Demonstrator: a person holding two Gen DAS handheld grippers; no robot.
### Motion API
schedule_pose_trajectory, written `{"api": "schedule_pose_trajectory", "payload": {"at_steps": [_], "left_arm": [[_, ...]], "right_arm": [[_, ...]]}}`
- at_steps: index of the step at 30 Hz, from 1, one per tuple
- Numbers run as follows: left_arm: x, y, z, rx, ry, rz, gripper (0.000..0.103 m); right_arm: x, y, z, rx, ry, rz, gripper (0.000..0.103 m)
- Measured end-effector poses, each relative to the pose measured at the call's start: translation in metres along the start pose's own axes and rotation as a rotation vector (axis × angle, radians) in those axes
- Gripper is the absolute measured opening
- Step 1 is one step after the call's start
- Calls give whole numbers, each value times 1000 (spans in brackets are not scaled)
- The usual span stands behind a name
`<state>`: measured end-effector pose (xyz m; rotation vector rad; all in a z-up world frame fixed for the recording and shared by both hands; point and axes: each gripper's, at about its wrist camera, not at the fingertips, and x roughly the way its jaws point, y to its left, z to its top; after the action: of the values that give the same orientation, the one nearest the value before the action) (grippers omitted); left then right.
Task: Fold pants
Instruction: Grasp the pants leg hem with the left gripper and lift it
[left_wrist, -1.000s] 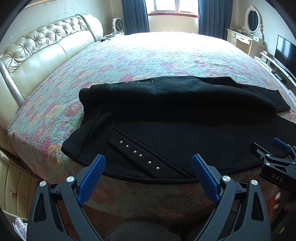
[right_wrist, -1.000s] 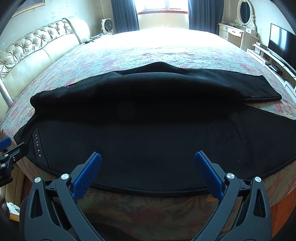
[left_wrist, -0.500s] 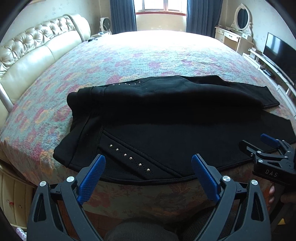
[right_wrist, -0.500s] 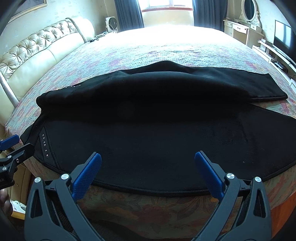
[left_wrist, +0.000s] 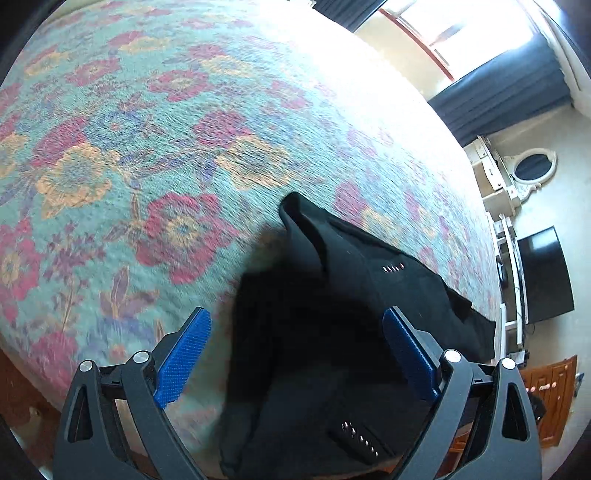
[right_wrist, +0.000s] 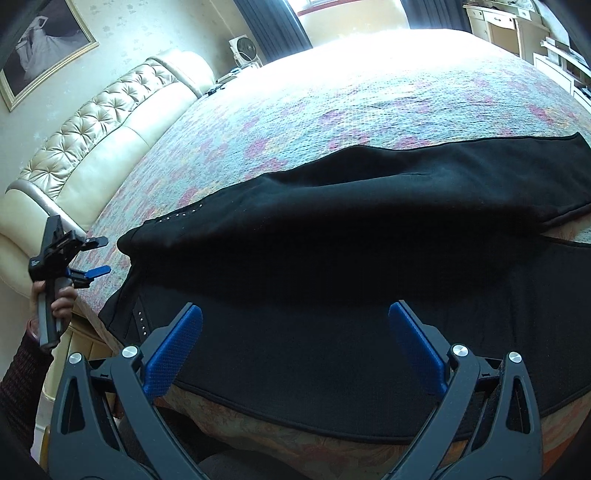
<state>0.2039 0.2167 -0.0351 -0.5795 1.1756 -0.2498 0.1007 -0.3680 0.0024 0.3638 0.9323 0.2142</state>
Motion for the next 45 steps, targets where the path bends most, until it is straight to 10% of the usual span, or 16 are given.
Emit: {"api": "schedule_pose_trajectory", "payload": {"at_steps": [8, 17, 23, 24, 26, 32, 36, 41, 43, 45], "left_arm": [[81, -8, 61, 15, 277, -276, 93], [81, 11, 55, -32, 236, -422, 93], [82, 2, 57, -45, 258, -385, 93], [82, 2, 60, -43, 249, -387, 86], [79, -8, 60, 30, 238, -316, 7], [86, -18, 62, 133, 229, -249, 7], [88, -21, 66, 187, 238, -248, 8], [94, -18, 67, 175, 218, -270, 13], [98, -14, 67, 159, 225, -268, 13], [97, -14, 67, 165, 220, -267, 9]], "right_arm": [[29, -15, 8, 9, 69, 43, 101], [38, -20, 21, 14, 71, 89, 101], [45, -30, 25, 79, 95, 106, 101], [43, -29, 27, 68, 93, 113, 101], [39, -26, 34, 22, 83, 120, 101], [33, -18, 108, -249, 9, 108, 101], [80, -24, 156, -440, 176, 15, 70], [135, -37, 164, -557, 338, -64, 68], [148, -34, 159, -577, 390, -63, 35], [161, -39, 157, -538, 457, -87, 26]]}}
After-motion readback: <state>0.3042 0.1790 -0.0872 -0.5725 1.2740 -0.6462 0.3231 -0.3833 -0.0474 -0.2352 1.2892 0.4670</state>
